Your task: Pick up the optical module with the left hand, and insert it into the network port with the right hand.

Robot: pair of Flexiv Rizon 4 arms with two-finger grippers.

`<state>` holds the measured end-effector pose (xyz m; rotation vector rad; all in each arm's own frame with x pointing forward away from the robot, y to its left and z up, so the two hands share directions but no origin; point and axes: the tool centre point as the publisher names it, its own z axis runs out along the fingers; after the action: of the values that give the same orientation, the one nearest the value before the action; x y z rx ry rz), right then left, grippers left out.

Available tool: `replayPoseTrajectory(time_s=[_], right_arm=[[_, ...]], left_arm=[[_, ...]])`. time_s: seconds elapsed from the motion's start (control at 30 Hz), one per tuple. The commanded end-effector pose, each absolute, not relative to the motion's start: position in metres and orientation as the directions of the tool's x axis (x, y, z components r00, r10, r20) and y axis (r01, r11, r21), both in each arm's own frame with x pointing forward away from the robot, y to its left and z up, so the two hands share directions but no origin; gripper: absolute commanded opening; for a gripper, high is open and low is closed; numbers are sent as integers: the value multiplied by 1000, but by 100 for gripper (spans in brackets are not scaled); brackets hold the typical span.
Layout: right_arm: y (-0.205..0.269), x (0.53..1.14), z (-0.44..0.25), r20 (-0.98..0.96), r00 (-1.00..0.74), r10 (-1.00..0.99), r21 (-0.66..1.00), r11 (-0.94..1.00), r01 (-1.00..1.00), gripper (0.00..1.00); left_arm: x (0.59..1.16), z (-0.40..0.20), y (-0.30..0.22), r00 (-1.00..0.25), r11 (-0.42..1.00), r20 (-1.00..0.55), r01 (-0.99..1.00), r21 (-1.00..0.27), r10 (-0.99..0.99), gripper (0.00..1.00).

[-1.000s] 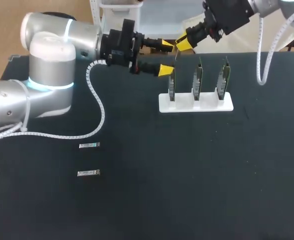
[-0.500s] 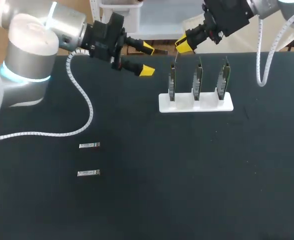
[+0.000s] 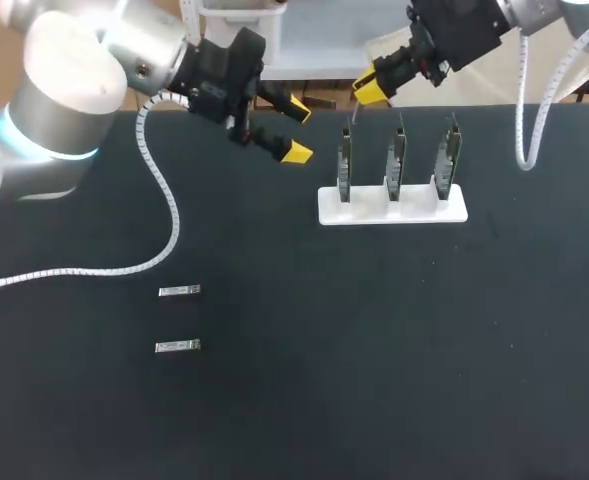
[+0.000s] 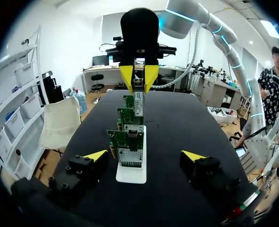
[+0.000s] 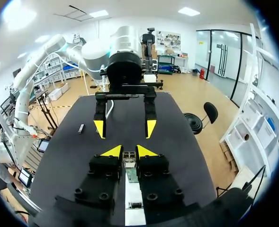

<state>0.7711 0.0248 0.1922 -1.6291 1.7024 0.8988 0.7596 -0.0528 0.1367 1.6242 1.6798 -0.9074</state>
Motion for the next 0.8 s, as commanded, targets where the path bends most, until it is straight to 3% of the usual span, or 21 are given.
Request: replayPoseTrajectory(time_s=[0.03, 0.8], right_arm=[[23, 769, 194, -808, -54, -587, 58, 12, -998, 0], [24, 768, 195, -796, -16, -605, 35, -20, -999, 0]], left_arm=[[769, 134, -54, -54, -5, -816, 998, -70, 576, 100], [776, 125, -56, -90, -8, -791, 993, -119, 605, 100]])
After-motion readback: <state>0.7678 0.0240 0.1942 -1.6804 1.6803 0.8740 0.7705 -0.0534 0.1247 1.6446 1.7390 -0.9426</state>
